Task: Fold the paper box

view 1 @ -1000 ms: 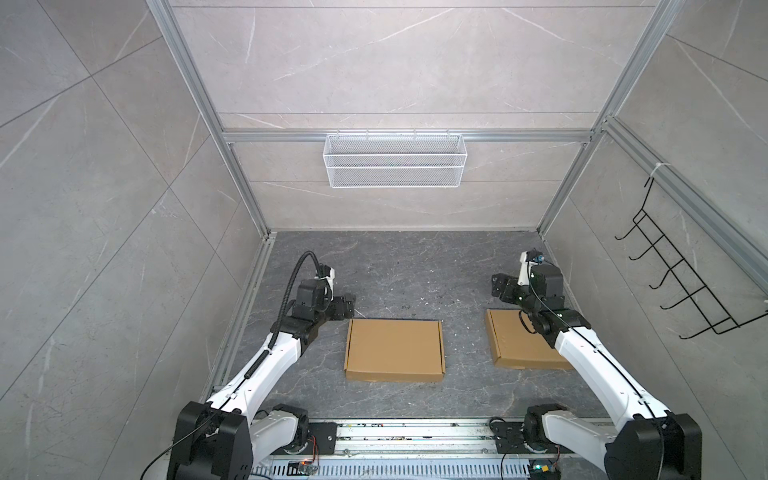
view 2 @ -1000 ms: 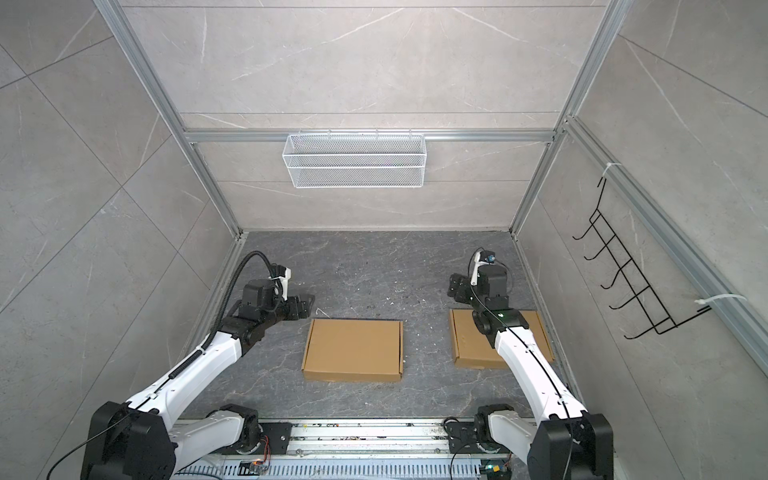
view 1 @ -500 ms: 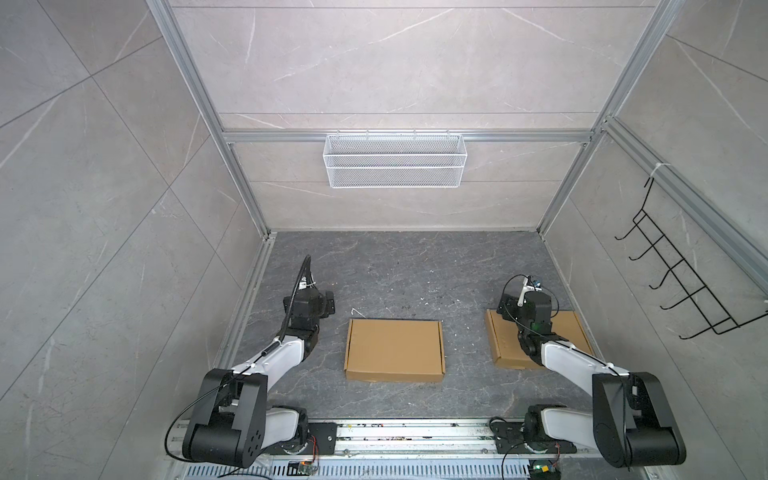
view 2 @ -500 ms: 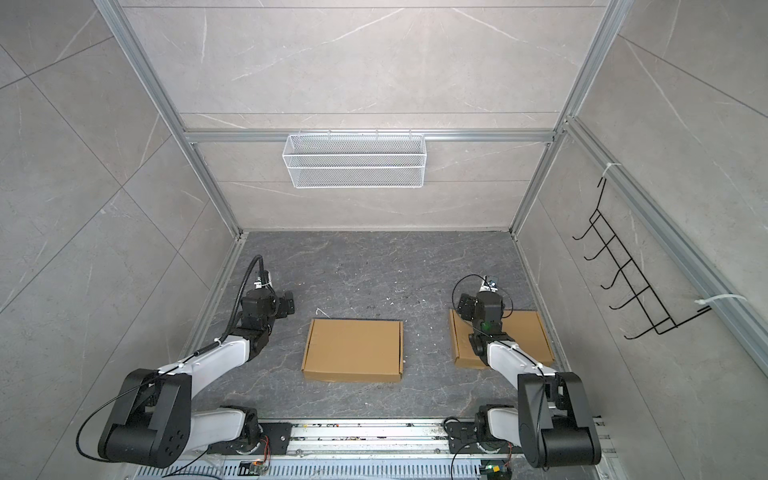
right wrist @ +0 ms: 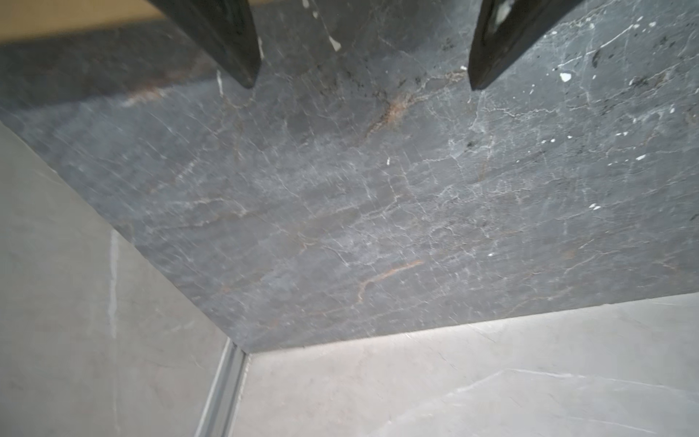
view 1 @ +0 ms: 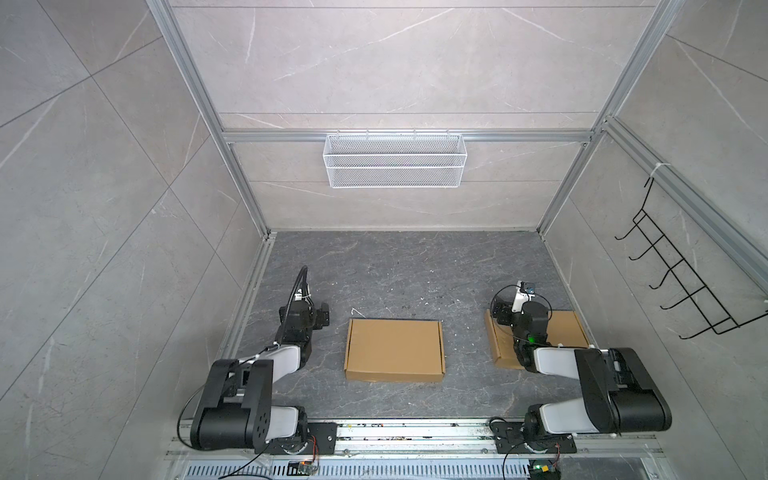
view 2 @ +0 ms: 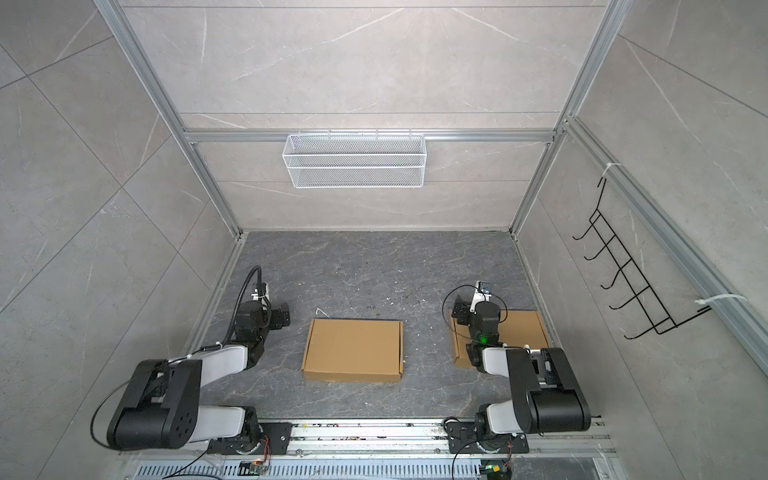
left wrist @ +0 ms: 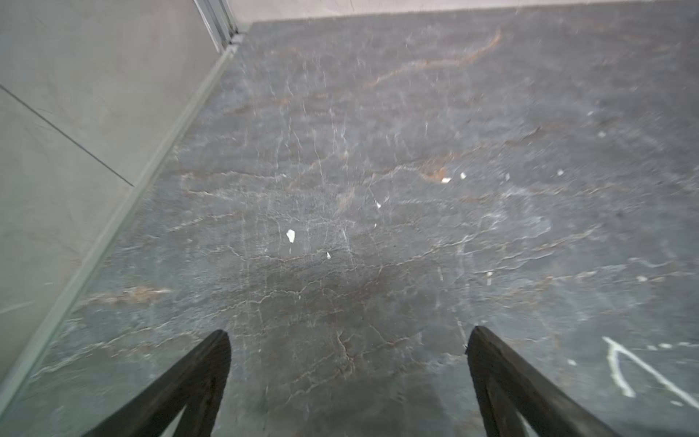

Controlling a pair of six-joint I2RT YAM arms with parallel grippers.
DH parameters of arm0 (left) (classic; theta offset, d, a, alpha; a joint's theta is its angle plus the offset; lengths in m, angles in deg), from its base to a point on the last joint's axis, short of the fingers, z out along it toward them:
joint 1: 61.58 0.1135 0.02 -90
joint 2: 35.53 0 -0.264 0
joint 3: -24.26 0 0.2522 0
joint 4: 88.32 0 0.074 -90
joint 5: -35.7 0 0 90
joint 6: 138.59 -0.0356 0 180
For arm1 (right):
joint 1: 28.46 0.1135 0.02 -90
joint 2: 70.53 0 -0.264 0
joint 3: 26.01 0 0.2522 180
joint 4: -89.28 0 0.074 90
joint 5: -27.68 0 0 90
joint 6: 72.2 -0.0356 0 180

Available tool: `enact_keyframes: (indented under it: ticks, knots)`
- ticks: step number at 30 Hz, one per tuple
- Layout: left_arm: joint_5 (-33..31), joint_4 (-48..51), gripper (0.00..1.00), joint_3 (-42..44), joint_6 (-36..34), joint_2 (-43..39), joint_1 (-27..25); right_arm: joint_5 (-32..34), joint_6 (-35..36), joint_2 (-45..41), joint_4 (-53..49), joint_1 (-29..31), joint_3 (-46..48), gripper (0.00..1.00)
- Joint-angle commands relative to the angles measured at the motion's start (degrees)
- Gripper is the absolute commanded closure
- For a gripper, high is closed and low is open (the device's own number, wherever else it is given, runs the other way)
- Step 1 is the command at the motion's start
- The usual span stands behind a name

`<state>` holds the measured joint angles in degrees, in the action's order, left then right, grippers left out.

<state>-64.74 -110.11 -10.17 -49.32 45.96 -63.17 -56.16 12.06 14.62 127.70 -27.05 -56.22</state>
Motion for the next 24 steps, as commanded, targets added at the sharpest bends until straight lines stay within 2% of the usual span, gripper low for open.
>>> enact_keyframes:
  ticks: [1, 2, 3, 6, 24]
  knots:
    - [6.07, -13.95, 0.01, 0.45, 0.87, 4.44, 3.78, -0.70, 2.42, 0.26, 1.26, 1.46, -1.21, 0.01]
    - [5.96, -16.59, 0.00, 1.08, 1.41, 5.22, 4.50, 0.41, 2.69, 0.59, 0.80, 2.07, -1.70, 0.01]
    - [6.08, -14.04, 0.00, 0.69, 1.80, 4.44, 4.74, 1.59, 2.92, 2.26, 5.02, 2.64, -1.17, 0.01]
    - [5.17, -13.26, 0.00, 0.22, 2.53, 4.52, 5.11, 2.76, 3.00, 0.81, -0.45, 3.23, -2.64, 0.01]
    - [5.33, -13.04, 0.00, 0.28, 2.47, 4.29, 5.18, 7.43, 4.99, 1.60, -0.32, 6.41, -3.26, 0.01]
